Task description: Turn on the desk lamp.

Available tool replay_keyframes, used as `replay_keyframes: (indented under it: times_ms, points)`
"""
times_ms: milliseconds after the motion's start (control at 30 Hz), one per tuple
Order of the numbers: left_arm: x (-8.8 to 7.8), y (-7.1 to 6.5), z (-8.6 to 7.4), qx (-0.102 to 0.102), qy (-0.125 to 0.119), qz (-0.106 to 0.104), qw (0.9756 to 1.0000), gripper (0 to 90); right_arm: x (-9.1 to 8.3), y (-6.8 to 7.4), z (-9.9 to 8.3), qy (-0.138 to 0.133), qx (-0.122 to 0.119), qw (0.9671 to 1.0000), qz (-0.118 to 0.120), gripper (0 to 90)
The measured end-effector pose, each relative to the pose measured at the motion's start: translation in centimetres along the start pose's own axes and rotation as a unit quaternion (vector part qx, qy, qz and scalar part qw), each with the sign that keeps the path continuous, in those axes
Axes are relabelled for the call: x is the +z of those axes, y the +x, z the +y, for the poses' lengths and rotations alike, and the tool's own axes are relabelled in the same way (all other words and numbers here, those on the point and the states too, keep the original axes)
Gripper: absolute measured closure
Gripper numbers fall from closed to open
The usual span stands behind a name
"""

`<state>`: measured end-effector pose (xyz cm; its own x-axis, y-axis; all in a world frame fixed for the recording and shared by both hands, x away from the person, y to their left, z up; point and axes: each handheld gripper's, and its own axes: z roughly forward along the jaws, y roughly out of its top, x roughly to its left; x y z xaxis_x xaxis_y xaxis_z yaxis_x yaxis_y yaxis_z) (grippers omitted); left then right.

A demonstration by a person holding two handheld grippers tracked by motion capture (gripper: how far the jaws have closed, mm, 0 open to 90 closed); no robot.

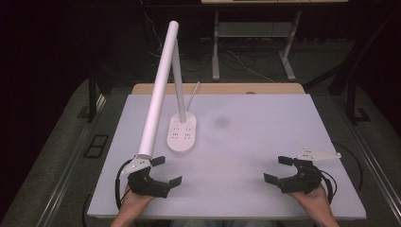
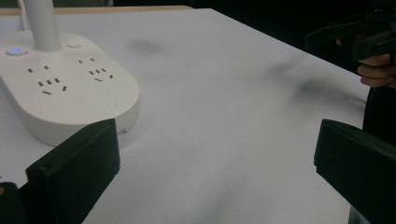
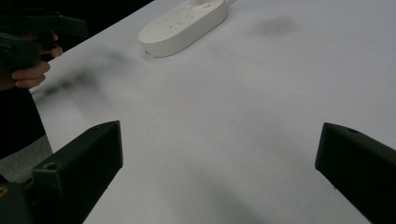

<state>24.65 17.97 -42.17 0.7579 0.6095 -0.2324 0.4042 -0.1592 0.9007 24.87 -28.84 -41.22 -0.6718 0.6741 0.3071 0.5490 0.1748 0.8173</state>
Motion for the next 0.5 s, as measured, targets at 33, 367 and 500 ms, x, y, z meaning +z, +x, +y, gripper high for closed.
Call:
replay_keyframes:
  times_ms: [33, 367, 500]
  points:
    - [0.0, 0.0, 0.0, 0.0, 0.0, 0.0, 1.0, 0.0, -0.01, 0.02, 0.0, 0.001, 0.0, 1.0, 0.0, 0.4]
    - [0.21, -0.18, -0.03, 0.004, 0.007, -0.003, 1.0, 0.0, 0.07, -0.07, -0.03, 0.007, -0.001, 1.0, 0.004, 0.4]
    - [0.22, -0.19, -0.04, 0.004, 0.007, -0.003, 1.0, 0.0, 0.07, -0.07, -0.05, 0.01, 0.002, 0.9999, 0.004, 0.4]
